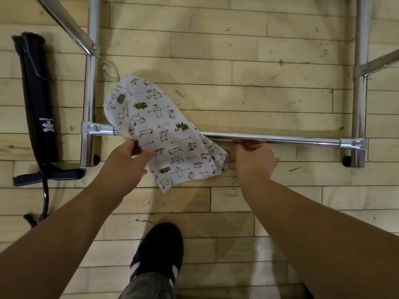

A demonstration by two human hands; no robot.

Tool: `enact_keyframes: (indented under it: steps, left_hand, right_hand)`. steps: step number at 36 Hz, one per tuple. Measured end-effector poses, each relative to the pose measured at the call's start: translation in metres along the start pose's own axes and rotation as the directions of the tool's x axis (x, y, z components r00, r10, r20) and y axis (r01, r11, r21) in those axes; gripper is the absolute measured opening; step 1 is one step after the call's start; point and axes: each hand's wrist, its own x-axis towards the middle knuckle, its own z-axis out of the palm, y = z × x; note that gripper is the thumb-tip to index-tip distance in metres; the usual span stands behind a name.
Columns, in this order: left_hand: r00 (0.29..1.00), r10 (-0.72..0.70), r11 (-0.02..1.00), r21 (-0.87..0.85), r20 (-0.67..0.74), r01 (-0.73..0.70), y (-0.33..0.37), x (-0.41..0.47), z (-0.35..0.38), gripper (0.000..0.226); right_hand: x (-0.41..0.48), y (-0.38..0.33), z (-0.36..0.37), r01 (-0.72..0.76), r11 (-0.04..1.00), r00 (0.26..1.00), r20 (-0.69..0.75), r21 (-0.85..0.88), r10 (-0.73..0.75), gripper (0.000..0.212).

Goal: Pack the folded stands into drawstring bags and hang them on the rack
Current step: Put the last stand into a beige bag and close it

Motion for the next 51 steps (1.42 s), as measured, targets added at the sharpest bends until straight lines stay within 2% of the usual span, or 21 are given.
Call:
enact_keyframes:
  steps: [7,12,15,18,20,23,27,32,36,41,45,51]
  left_hand:
    - [0.999,-0.027,0.999,0.032,0.042,0.026,-0.004,-0.002,0.0,0.019]
    - [0.956,-0.209,0.977,0.074,0.205,0.198,-0.007,-0.009,0.0,0.026]
    - [0.971,-0.182,0.983,0.024,0.157,0.181,-0.008,-0.012,0.001,0.031]
    - [0.984,-0.173,0.963,-0.207,0.027,0.175,0.001,-0.009,-0.002,0.034]
    - [0.978,-0.21,0.934,-0.292,0.015,0.205,0.011,-0.011,-0.005,0.032]
    - [0.97,-0.24,0.937,-0.251,0.042,0.243,0.026,-0.021,-0.009,0.021]
    - [0.97,-0.235,0.956,-0.162,0.067,0.243,0.046,-0.044,-0.009,0.022]
    - [0.979,-0.16,0.977,-0.124,0.123,0.175,0.098,-0.099,-0.013,0.022]
    - [0.981,-0.032,0.999,-0.005,0.192,0.034,0.156,-0.164,-0.019,0.018]
    - [0.958,0.102,0.989,0.073,0.267,-0.126,0.214,-0.241,-0.027,0.025]
    - [0.91,0.232,0.95,0.122,0.344,-0.288,0.251,-0.303,-0.033,0.026]
    - [0.869,0.333,0.92,0.075,0.367,-0.384,0.272,-0.396,-0.033,0.024]
  right_hand:
    - [0.003,-0.002,-0.002,-0.031,0.997,1.0,-0.001,-0.067,0.031,0.021]
    - [0.002,0.002,-0.007,-0.014,0.988,0.997,0.066,-0.151,0.024,0.025]
    - [-0.009,0.006,-0.013,-0.03,0.985,0.994,0.096,-0.17,0.047,0.026]
    - [-0.027,0.012,-0.022,-0.056,0.992,0.996,0.069,-0.114,0.064,0.02]
    - [-0.043,0.016,-0.032,-0.087,0.994,0.993,0.074,-0.066,0.092,0.014]
    - [-0.066,0.015,-0.054,-0.112,0.994,0.989,0.098,-0.008,0.112,0.013]
    - [-0.091,0.002,-0.09,-0.174,0.977,0.98,0.123,0.121,0.159,0.018]
    - [-0.132,-0.021,-0.165,-0.133,0.963,0.983,0.154,0.234,0.098,0.018]
    - [-0.166,-0.045,-0.228,-0.064,0.945,0.988,0.151,0.32,0.015,0.016]
    - [-0.206,-0.06,-0.294,0.0,0.903,0.974,0.205,0.429,-0.097,0.013]
    - [-0.237,-0.063,-0.347,0.068,0.852,0.941,0.25,0.519,-0.227,0.006]
    - [-0.283,-0.043,-0.411,0.182,0.802,0.864,0.298,0.569,-0.407,0.012]
